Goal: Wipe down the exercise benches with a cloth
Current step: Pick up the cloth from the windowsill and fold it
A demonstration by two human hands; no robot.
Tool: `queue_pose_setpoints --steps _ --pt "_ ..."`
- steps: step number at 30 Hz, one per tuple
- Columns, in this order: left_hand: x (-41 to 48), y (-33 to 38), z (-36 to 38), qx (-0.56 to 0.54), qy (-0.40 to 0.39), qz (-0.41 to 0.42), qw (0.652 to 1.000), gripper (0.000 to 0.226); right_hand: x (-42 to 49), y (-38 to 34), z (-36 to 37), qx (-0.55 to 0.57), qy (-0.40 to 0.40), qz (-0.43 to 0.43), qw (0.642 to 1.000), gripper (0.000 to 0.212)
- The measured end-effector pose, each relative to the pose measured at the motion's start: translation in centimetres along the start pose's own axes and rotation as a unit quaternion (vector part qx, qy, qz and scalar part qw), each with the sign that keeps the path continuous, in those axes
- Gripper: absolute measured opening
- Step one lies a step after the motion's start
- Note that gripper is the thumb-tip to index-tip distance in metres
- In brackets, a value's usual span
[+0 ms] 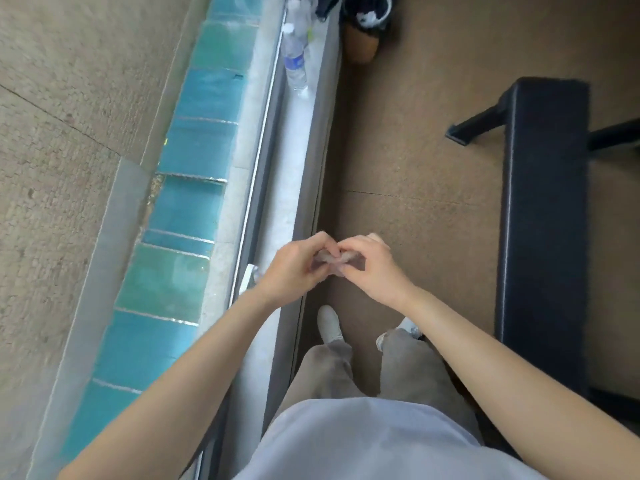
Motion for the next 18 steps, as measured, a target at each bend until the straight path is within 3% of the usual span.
queue_pose_setpoints --steps 4,10,13,16,18 --pt "3.8 3.2 4.2 0.097 -0.07 0.013 0.993 0.024 -4.0 4.4 -4.7 0.034 0.094 0.072 0.992 0.009" --pt "9.9 8.1 13.1 0.172 -0.198 0.022 0.965 0.045 -11.0 11.3 -10.9 0.095 0.201 0.163 0.961 0.038" --pt "12.5 10.8 19.0 0.208 -0.278 0.056 0.936 0.027 -15.2 15.0 -14.2 0.12 0.241 0.191 0.944 0.036" --pt "14.4 12.6 23.5 0.213 -0.295 0.069 0.929 0.025 -18.3 17.8 -16.2 0.106 0.265 0.219 0.933 0.037" --pt "15.7 14.2 27.3 0.215 -0.33 0.058 0.917 0.027 -21.0 20.0 -17.8 0.101 0.284 0.253 0.919 0.023"
Point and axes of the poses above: each hand's wrist, its own x-axis towards the middle knuckle, its own z-axis out of the palm, y = z × x, the point moved 3 cm from there along x, towards the middle knuckle, and after that the axes turned 2 degrees about -z, right-handed, at the moved point
